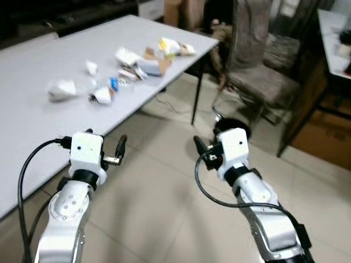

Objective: Picking trash to rubbish bin

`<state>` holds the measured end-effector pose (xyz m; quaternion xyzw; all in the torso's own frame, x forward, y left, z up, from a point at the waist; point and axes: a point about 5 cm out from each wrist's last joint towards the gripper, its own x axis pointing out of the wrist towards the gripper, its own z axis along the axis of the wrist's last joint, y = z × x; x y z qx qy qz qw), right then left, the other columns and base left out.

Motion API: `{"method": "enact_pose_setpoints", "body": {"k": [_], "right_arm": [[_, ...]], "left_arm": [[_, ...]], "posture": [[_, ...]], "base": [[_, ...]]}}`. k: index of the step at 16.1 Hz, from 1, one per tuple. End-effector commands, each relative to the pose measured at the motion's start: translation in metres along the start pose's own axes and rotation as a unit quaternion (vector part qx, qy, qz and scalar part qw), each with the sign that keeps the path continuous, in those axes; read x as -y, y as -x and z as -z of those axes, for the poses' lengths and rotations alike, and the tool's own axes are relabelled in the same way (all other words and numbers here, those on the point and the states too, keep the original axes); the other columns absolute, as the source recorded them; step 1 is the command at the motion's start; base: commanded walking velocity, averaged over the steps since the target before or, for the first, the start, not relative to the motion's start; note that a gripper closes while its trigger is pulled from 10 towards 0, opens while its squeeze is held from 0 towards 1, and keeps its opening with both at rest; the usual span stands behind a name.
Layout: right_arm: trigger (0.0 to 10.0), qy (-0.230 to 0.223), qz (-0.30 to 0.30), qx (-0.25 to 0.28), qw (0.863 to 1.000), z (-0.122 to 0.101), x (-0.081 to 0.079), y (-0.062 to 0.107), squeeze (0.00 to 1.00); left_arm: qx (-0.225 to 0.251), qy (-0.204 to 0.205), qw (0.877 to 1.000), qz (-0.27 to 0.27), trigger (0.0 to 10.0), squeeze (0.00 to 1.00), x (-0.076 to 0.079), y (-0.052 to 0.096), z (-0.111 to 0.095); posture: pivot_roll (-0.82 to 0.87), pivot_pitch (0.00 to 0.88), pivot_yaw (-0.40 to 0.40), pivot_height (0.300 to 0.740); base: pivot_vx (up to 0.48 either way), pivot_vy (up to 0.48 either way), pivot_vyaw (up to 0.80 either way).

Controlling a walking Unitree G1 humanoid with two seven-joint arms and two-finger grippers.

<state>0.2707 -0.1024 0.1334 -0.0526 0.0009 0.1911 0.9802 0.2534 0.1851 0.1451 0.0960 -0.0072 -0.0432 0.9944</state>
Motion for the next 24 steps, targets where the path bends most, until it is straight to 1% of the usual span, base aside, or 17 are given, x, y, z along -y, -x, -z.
{"method": "enact_pose_setpoints", "body": {"k": [1,5,9,10,12,14,15,16,17,20,22,24], "right_arm": [[10.0,0.001,0.002,-0.004,1.000,0.003,0.004,0.001,0.00],[10.0,-0.004,-0.003,-0.002,1.000,0.005,0.002,-0.002,0.00],[10.0,-0.005,-0.004,-0.002,1.000,0.007,0.002,-0.002,0.00],[10.0,-0.007,0.003,0.001,1.000,0.006,0.003,-0.002,0.00],[10.0,-0.029,0.022,0.008,0.999,0.005,0.009,-0.001,0.00],[10.0,-0.017,0.032,0.013,0.999,0.003,0.014,-0.002,0.00],[10.0,-0.022,0.037,0.007,0.999,0.004,0.016,-0.003,0.00],[10.0,-0.031,0.042,0.000,0.999,0.005,0.016,-0.003,0.00],[10.0,-0.033,0.043,0.001,0.999,0.006,0.017,-0.003,0.00],[10.0,-0.039,0.044,-0.002,0.998,0.006,0.017,-0.001,0.00],[10.0,-0.036,0.048,-0.005,0.998,0.008,0.018,0.000,0.00],[10.0,-0.041,0.058,-0.010,0.997,0.010,0.020,0.002,0.00]], "left_arm": [[0.005,-0.002,1.000,0.007,10.0,0.00,0.004,-0.002,-0.003],[0.004,-0.011,1.000,0.011,10.0,0.00,0.002,-0.005,-0.003],[0.004,-0.017,1.000,0.018,10.0,0.00,0.002,-0.007,-0.004],[0.006,-0.019,0.999,0.027,10.0,0.00,0.003,-0.008,-0.005],[0.006,-0.021,0.999,0.039,10.0,0.00,0.007,-0.009,-0.005],[0.006,-0.019,0.998,0.052,10.0,0.00,0.011,-0.010,-0.004],[0.006,-0.018,0.998,0.057,10.0,0.00,0.012,-0.010,-0.005],[0.006,-0.018,0.998,0.059,10.0,0.00,0.012,-0.011,-0.005],[0.006,-0.018,0.998,0.061,10.0,0.00,0.013,-0.011,-0.005],[0.004,-0.020,0.998,0.066,10.0,0.00,0.012,-0.012,-0.005],[0.004,-0.021,0.997,0.068,10.0,0.00,0.012,-0.012,-0.005],[0.003,-0.021,0.997,0.069,10.0,0.00,0.013,-0.013,-0.005]], "posture": [[0.02,0.000,-0.020,0.740],[0.03,0.000,-0.015,0.740],[0.03,0.000,-0.015,0.740],[0.02,0.000,-0.014,0.740],[0.02,0.000,-0.012,0.740],[0.02,0.000,-0.007,0.740],[0.02,0.000,-0.006,0.740],[0.02,0.000,-0.003,0.740],[0.02,0.000,-0.002,0.740],[0.02,0.000,0.004,0.740],[0.02,0.000,0.006,0.740],[0.01,0.000,0.007,0.740]], "base": [[0.379,0.000,0.80],[0.387,0.000,0.80],[0.395,0.000,0.80],[0.394,0.000,0.80],[0.394,0.000,0.00],[0.396,0.000,0.00],[0.401,0.000,0.00],[0.394,0.000,0.00],[0.398,0.000,-0.57],[0.396,0.000,0.00],[0.398,0.000,-0.80],[0.396,0.000,-0.25]]}}
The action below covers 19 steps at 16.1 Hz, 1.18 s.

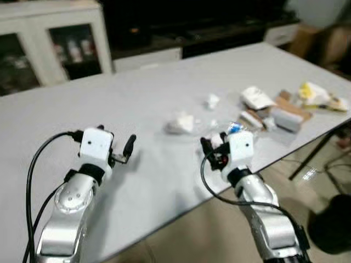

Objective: Picking trash to rubbish bin

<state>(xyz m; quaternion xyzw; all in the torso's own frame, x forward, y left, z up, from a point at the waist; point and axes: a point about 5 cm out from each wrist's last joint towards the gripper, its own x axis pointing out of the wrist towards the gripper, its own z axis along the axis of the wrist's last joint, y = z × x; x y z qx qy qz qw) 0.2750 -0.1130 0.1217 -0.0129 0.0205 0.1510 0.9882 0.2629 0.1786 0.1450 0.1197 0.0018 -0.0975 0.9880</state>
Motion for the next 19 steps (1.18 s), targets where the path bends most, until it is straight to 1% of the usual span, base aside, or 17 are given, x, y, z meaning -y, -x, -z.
{"method": "enact_pose_setpoints", "body": {"k": [1,3,4,5,6,7,8,9,10,12,14,16,17,18,19], "right_arm": [[10.0,0.003,0.020,0.002,1.000,-0.003,0.010,0.003,0.00],[10.0,0.007,0.022,0.000,1.000,-0.002,0.011,0.004,0.00],[10.0,0.008,0.023,-0.010,1.000,0.001,0.011,0.007,0.00],[10.0,0.011,0.028,-0.016,0.999,0.003,0.011,0.008,0.00],[10.0,0.013,0.041,-0.028,0.999,0.006,0.015,0.009,0.00],[10.0,0.001,0.053,-0.036,0.998,0.008,0.020,0.008,0.00],[10.0,-0.004,0.065,-0.043,0.997,0.008,0.025,0.007,0.18],[10.0,-0.004,0.070,-0.046,0.996,0.009,0.027,0.007,0.18],[10.0,-0.002,0.072,-0.060,0.996,0.009,0.031,0.006,1.00],[10.0,-0.004,0.074,-0.082,0.994,0.009,0.033,0.006,1.00],[10.0,-0.009,0.081,-0.099,0.992,0.014,0.031,0.011,1.00],[10.0,-0.005,0.098,-0.114,0.989,0.022,0.035,0.012,1.00],[10.0,-0.003,0.103,-0.117,0.988,0.025,0.036,0.010,1.00],[10.0,0.000,0.102,-0.119,0.988,0.030,0.036,0.004,1.00],[10.0,0.004,0.099,-0.122,0.988,0.033,0.034,0.000,1.00]], "left_arm": [[0.008,0.002,1.000,0.016,10.0,0.00,0.007,-0.003,-0.004],[0.009,0.002,1.000,0.018,10.0,0.00,0.008,-0.003,-0.004],[0.005,0.013,1.000,0.022,10.0,0.00,0.009,-0.002,-0.003],[0.003,0.013,1.000,0.023,10.0,0.00,0.010,-0.002,-0.002],[0.005,0.010,1.000,0.023,10.0,0.00,0.010,-0.002,-0.003],[0.006,0.006,1.000,0.023,10.0,0.00,0.010,-0.002,-0.003],[0.006,0.003,1.000,0.023,10.0,0.00,0.011,-0.002,-0.003],[0.006,0.003,1.000,0.023,10.0,0.00,0.011,-0.002,-0.003],[0.005,0.001,1.000,0.026,10.0,0.00,0.011,-0.002,-0.002],[0.007,-0.003,0.999,0.034,10.0,0.00,0.012,-0.001,-0.004],[0.026,0.023,0.996,0.086,10.0,0.00,0.019,0.003,-0.009],[0.036,0.035,0.988,0.144,10.0,0.00,0.029,0.008,-0.014],[0.040,0.040,0.985,0.161,10.0,0.00,0.032,0.010,-0.015],[0.049,0.046,0.981,0.182,10.0,0.00,0.036,0.011,-0.019],[0.050,0.047,0.979,0.190,10.0,0.00,0.038,0.011,-0.020]], "posture": [[0.01,0.000,0.008,0.740],[0.01,0.000,0.008,0.740],[0.01,0.000,0.007,0.740],[0.01,0.000,0.006,0.740],[0.01,0.000,0.003,0.740],[0.01,0.000,0.001,0.740],[0.01,0.000,0.001,0.740],[0.01,0.000,-0.001,0.740],[0.01,0.000,-0.003,0.740],[0.01,0.000,-0.006,0.740],[0.01,0.000,-0.004,0.740],[0.01,0.000,-0.003,0.740],[0.01,0.000,0.000,0.740],[0.00,0.000,0.005,0.740],[0.00,0.000,0.008,0.740]], "base": [[0.394,0.000,0.00],[0.392,0.000,0.00],[0.000,0.000,0.00],[0.000,0.000,0.00],[0.000,0.000,0.00],[0.000,0.000,0.00],[0.000,0.000,0.00],[0.000,0.000,0.00],[0.000,0.000,0.00],[0.000,0.000,0.00],[0.000,0.000,0.00],[0.000,0.000,0.00],[0.000,0.000,0.00],[0.000,0.000,0.00],[0.000,0.000,0.00]]}}
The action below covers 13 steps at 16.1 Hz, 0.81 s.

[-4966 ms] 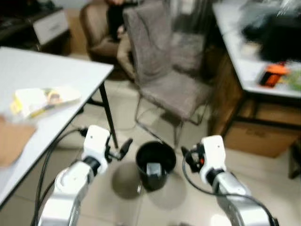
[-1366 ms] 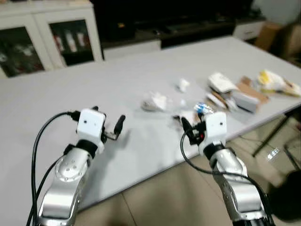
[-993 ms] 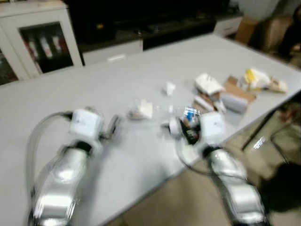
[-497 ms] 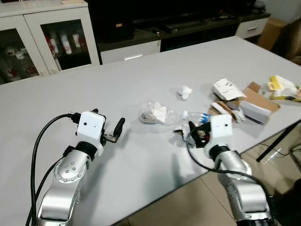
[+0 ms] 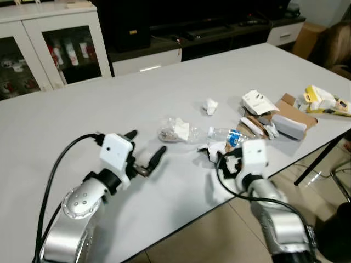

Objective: Picking trash to rubbish bin

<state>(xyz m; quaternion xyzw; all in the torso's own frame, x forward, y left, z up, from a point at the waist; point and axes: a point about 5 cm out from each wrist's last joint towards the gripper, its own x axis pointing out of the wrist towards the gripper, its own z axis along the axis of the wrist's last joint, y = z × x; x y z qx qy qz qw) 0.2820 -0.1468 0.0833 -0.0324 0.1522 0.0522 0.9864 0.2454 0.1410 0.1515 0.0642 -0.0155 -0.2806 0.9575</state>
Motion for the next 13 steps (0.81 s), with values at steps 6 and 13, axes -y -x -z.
{"method": "enact_pose_setpoints", "body": {"k": [6,13], "right_arm": [[10.0,0.017,-0.002,0.013,1.000,0.001,-0.007,-0.033,0.00],[10.0,-0.025,-0.046,0.036,0.998,0.001,-0.015,-0.047,0.00]], "left_arm": [[0.003,-0.008,1.000,0.023,10.0,0.00,0.005,0.001,-0.004],[0.010,0.002,0.998,0.069,10.0,0.00,0.012,0.004,-0.007]], "posture": [[0.02,0.000,0.003,0.740],[0.03,0.000,-0.001,0.740]], "base": [[0.000,0.000,0.00],[0.000,0.000,0.00]]}}
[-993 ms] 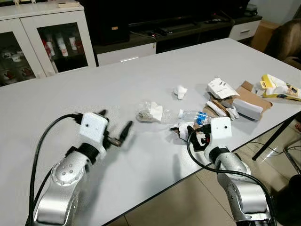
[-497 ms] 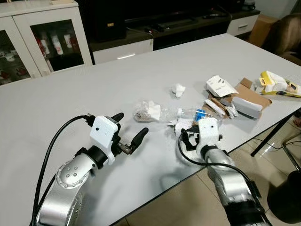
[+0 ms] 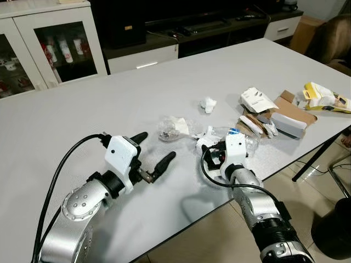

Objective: Picking trash to rubbish bin

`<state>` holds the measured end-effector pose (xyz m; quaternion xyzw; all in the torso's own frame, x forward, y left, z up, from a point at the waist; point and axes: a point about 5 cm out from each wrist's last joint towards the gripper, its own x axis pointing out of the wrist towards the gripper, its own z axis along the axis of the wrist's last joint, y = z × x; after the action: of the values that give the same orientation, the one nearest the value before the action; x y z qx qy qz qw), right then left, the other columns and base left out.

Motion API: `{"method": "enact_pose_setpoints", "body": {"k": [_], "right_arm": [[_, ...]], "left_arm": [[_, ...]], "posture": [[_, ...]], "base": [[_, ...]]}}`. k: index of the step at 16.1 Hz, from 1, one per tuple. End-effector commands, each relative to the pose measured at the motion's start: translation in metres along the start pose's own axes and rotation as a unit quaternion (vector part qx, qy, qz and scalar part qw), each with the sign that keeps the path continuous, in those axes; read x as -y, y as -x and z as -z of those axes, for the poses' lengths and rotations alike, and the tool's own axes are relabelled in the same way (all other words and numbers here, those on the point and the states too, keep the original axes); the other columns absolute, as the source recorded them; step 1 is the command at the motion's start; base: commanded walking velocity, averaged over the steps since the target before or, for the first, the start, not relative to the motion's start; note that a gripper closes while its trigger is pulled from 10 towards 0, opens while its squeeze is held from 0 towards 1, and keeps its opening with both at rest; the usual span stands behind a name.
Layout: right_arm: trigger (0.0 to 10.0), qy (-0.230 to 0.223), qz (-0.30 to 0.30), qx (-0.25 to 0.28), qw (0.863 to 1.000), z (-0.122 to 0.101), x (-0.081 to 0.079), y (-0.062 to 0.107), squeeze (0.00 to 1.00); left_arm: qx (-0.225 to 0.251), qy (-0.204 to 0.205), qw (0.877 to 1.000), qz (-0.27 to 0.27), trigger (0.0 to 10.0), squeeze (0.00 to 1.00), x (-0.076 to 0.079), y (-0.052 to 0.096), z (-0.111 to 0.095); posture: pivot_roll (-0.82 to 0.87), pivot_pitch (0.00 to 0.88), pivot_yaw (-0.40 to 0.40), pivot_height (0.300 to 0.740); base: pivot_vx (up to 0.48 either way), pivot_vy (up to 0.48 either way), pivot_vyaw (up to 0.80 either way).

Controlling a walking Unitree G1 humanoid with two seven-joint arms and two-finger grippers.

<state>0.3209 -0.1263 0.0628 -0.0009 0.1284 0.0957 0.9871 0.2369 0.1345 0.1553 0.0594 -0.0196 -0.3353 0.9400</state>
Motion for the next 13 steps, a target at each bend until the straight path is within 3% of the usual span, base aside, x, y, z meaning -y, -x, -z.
{"method": "enact_pose_setpoints", "body": {"k": [1,2,3,4,13], "right_arm": [[4.9,-0.005,-0.006,0.010,1.000,-0.0037,0.0015,-0.0025,0.00],[3.6,-0.006,-0.009,0.012,1.000,-0.0024,0.0018,-0.0024,0.00],[1.1,-0.006,-0.011,0.014,1.000,-0.0008,0.0024,-0.0025,0.00],[0.0,-0.006,-0.012,0.014,1.000,0.0002,0.0027,-0.0023,0.00],[0.0,-0.014,-0.021,0.022,0.999,0.0053,0.0005,-0.0023,0.00]], "left_arm": [[0.000,0.002,1.000,0.017,10.0,0.00,0.0047,0.0011,-0.0017],[0.000,0.003,1.000,0.019,10.0,0.00,0.0054,0.0012,-0.0016],[0.000,0.003,1.000,0.020,10.0,0.00,0.0058,0.0012,-0.0016],[0.000,0.003,1.000,0.021,10.0,0.00,0.0061,0.0014,-0.0018],[-0.004,-0.001,1.000,0.025,10.0,0.00,0.0059,0.0024,-0.0009]], "posture": [[0.03,0.000,-0.002,0.740],[0.03,0.000,-0.002,0.740],[0.03,0.000,-0.002,0.740],[0.03,0.000,-0.003,0.740],[0.03,0.000,0.000,0.740]], "base": [[0.000,0.000,0.00],[0.000,0.000,0.00],[0.000,0.000,0.00],[0.000,0.000,0.00],[0.000,0.000,0.00]]}}
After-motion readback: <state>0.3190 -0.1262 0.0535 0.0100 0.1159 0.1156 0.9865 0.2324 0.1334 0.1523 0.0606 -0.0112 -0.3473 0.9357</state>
